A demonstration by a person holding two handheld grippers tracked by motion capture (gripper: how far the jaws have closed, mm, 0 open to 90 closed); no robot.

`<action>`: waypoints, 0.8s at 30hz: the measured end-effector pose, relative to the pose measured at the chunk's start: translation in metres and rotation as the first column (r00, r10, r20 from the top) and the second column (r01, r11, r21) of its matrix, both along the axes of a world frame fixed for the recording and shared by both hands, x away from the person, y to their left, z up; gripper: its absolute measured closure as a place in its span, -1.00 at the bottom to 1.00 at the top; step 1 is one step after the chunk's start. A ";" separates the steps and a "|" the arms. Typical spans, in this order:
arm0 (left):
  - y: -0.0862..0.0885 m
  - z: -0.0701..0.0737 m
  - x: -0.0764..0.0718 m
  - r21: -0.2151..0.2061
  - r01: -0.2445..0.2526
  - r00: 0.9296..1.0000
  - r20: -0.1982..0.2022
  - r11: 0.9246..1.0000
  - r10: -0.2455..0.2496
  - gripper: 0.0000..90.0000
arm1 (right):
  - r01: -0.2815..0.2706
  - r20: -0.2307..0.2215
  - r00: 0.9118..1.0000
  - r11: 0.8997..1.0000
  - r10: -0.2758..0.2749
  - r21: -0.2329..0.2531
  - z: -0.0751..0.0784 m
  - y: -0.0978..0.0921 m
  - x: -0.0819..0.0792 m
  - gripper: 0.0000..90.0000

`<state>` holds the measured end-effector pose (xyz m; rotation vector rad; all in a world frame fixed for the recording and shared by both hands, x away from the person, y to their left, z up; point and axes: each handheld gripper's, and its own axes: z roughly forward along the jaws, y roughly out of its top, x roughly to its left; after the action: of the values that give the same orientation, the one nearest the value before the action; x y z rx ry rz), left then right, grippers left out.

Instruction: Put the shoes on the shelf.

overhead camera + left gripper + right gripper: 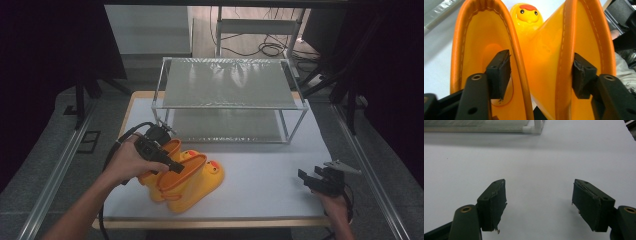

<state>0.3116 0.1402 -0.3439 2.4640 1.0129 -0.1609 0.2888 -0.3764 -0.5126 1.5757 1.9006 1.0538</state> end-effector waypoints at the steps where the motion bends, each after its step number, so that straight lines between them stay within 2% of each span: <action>1: -0.001 -0.001 0.000 0.006 -0.002 1.000 0.001 1.000 0.002 -0.08 | 0.000 0.001 1.000 1.000 0.000 -0.001 0.000 0.000 0.000 -0.41; 6: -0.004 -0.002 -0.002 0.028 -0.031 0.999 0.018 0.999 0.031 0.16 | -0.004 0.005 1.000 1.000 0.004 -0.004 0.000 0.001 0.000 -0.41; 13: 0.000 -0.005 -0.002 0.020 -0.066 0.997 0.043 0.998 0.065 0.78 | 0.001 0.001 1.000 1.000 -0.001 -0.005 0.001 0.000 0.000 -0.41; 24: 0.009 -0.003 0.008 -0.048 -0.070 0.998 0.002 0.996 0.070 0.82 | 0.012 -0.007 1.000 1.000 -0.012 -0.004 0.000 0.000 0.001 -0.40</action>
<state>0.3200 0.1488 -0.3469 2.3814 1.0791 -0.1556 0.2896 -0.3767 -0.5129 1.5887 1.8951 1.0403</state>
